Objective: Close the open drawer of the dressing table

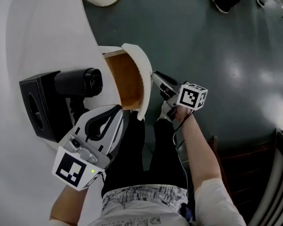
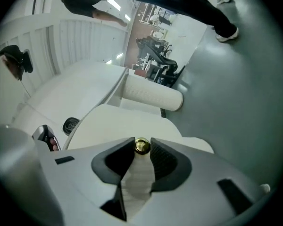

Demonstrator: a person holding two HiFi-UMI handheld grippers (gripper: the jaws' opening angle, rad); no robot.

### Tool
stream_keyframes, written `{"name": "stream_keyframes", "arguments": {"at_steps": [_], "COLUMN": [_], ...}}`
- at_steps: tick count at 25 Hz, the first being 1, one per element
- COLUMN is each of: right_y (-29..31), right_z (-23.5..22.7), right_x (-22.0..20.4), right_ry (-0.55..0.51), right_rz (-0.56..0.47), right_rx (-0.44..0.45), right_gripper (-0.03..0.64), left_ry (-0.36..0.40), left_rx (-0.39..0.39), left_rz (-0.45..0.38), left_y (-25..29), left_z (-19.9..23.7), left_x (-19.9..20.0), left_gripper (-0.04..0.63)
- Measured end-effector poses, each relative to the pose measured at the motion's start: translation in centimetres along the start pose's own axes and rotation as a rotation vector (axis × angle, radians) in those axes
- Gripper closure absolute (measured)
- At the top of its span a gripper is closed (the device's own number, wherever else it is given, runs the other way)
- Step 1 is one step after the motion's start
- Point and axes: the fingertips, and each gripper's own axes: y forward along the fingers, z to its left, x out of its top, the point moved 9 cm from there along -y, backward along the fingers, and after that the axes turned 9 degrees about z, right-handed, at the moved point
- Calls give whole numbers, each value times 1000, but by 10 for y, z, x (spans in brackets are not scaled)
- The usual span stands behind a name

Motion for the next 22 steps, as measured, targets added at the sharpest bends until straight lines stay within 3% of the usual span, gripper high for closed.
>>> {"name": "stream_keyframes", "arguments": {"at_steps": [22], "right_y": [87], "right_z": [27], "right_x": [-32], "right_ry": [-34], "right_rz": [212], "right_rx": [64], "right_gripper": [503], "left_ry": [-40], "left_rx": [103], "left_rz": [-17], "left_y": [-46], "left_z": [6], "left_x": [7], "left_gripper": [580]}}
